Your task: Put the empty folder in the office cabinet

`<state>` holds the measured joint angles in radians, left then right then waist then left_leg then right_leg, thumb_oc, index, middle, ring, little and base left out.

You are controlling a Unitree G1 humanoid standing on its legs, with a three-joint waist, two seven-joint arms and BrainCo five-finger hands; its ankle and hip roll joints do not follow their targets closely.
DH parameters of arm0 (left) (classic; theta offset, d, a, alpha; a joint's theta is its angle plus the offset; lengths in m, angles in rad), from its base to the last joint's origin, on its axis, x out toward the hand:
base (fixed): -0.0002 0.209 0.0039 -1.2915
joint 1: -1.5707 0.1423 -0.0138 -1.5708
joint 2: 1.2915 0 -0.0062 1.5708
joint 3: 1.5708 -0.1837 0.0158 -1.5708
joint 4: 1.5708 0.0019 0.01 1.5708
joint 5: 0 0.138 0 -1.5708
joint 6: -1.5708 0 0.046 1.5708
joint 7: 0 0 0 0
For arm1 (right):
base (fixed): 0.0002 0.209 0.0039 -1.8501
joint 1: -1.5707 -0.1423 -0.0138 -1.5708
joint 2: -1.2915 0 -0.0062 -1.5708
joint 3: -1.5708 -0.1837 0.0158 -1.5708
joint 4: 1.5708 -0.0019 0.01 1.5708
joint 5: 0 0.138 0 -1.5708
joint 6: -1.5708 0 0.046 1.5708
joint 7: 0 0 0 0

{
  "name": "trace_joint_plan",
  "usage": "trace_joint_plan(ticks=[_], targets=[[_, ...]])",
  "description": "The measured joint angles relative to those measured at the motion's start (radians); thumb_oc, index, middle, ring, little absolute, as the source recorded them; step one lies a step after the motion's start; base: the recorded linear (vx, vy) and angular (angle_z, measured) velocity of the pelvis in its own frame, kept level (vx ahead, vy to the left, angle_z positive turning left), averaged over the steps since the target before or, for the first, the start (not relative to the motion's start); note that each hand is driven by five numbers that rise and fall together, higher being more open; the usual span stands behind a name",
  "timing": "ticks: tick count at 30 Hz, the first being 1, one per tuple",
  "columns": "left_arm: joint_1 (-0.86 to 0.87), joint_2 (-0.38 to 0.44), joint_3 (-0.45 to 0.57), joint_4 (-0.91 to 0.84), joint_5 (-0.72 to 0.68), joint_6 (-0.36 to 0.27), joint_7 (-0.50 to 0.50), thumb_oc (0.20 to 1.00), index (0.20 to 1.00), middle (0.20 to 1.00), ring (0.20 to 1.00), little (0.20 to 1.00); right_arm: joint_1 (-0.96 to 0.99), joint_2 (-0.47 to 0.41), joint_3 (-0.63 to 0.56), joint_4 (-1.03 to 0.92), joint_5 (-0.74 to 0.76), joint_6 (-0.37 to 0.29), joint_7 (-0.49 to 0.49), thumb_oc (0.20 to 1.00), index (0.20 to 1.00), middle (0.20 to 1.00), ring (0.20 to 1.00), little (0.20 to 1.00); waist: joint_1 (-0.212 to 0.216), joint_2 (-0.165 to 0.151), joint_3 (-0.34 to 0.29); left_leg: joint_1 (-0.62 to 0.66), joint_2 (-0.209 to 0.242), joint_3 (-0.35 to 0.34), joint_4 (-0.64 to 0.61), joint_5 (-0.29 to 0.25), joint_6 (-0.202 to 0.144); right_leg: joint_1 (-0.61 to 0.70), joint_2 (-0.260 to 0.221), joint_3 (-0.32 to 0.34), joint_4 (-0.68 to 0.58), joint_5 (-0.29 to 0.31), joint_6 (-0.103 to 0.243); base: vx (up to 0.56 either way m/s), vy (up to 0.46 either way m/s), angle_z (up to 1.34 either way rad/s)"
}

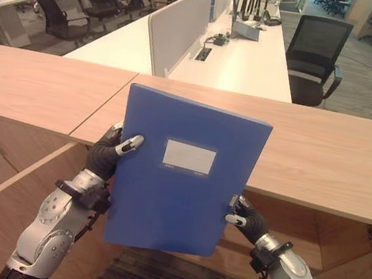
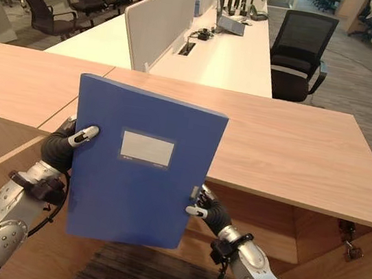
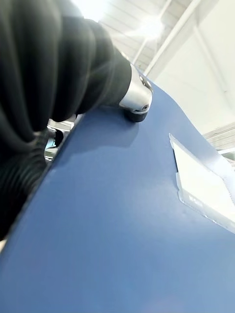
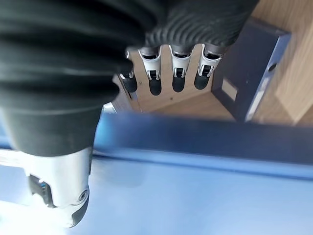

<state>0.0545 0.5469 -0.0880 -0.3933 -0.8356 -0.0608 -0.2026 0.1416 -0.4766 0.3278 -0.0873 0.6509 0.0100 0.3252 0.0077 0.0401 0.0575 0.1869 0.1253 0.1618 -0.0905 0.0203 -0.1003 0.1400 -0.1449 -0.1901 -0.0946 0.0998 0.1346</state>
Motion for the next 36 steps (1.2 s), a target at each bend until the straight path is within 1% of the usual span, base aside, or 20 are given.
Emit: trace_joint_plan(ticks=[13,19,23,30,36], targets=[[-0.026,-0.002,-0.068,0.001,0.021,-0.004,0.021,0.2,0.2,0.2,0.2,0.2,-0.007,0.02,0.031,0.047,0.003,0.0,-0.022,1.0,1.0,1.0,1.0,1.0,-0.003,-0.001,0.0,0.0,0.0,0.001,0.0,0.0,0.0,0.0,0.0,0.001,0.0,0.0,0.0,0.0,0.0,0.0],[-0.025,-0.007,-0.069,0.008,0.021,-0.005,0.021,0.2,0.2,0.2,0.2,0.2,-0.009,0.02,0.034,0.046,0.011,0.0,-0.024,1.0,1.0,1.0,1.0,1.0,-0.001,-0.001,0.001,0.0,0.0,0.001,0.0,0.0,0.0,-0.001,0.0,0.001,0.0,0.0,0.0,0.0,0.0,0.0],[-0.023,-0.036,-0.068,0.033,0.019,-0.012,0.025,0.2,0.2,0.2,0.2,0.2,-0.037,0.018,0.033,0.046,0.035,0.0,-0.042,1.0,1.0,1.0,1.0,1.0,-0.002,0.001,0.003,-0.001,0.0,0.003,0.0,0.0,0.0,-0.002,0.0,0.003,0.0,0.0,0.0,0.0,0.0,0.0],[-0.011,-0.036,-0.061,0.038,0.018,-0.014,0.025,0.2,0.2,0.2,0.2,0.2,-0.044,0.017,0.031,0.04,0.036,0.0,-0.046,1.0,1.0,1.0,1.0,1.0,0.0,0.001,0.005,0.0,0.0,0.004,0.0,-0.001,0.001,-0.004,0.0,0.005,0.0,0.0,0.0,0.0,0.0,0.0],[0.029,-0.038,-0.045,0.038,0.018,0.003,0.013,0.2,0.2,0.2,0.2,0.2,-0.04,0.017,0.025,0.019,0.036,0.0,-0.043,1.0,1.0,1.0,1.0,1.0,0.0,0.003,0.009,0.0,0.0,0.011,0.0,-0.001,0.002,-0.007,0.0,0.01,0.0,0.0,0.0,0.0,0.004,-0.02]])
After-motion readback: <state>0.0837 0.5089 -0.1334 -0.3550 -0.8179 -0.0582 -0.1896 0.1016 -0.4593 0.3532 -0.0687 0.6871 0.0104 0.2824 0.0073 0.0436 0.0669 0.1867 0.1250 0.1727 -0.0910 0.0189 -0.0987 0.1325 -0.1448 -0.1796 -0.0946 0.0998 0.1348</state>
